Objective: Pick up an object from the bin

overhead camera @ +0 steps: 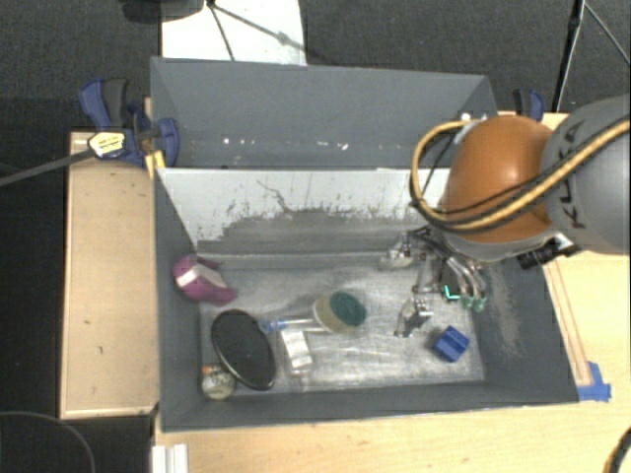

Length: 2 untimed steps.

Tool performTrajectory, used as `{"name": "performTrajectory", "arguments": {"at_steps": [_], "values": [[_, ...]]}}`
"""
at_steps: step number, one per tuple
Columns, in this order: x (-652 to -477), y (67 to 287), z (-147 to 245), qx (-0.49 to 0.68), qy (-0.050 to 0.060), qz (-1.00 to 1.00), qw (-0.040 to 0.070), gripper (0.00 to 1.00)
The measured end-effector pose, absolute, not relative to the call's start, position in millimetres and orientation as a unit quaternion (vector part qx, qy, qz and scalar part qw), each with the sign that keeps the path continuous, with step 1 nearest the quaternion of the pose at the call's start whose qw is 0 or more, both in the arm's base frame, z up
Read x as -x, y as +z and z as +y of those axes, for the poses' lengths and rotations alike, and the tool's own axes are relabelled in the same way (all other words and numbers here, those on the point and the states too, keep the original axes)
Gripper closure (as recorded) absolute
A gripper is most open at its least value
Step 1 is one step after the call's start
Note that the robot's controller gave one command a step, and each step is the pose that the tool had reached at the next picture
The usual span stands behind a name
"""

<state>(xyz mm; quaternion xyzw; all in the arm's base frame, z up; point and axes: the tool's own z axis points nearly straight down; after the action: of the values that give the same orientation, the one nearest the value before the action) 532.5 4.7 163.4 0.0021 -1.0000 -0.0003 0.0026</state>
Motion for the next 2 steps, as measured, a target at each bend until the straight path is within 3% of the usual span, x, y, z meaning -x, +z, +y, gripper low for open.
{"name": "performTrajectory", "arguments": {"at_steps": [1,2], "values": [[-497.1,73.7,27.6,-0.031,0.000,-1.000,-0.004,0.00],[-500.0,77.3,27.1,-0.030,0.000,-1.000,-0.007,1.00]]}}
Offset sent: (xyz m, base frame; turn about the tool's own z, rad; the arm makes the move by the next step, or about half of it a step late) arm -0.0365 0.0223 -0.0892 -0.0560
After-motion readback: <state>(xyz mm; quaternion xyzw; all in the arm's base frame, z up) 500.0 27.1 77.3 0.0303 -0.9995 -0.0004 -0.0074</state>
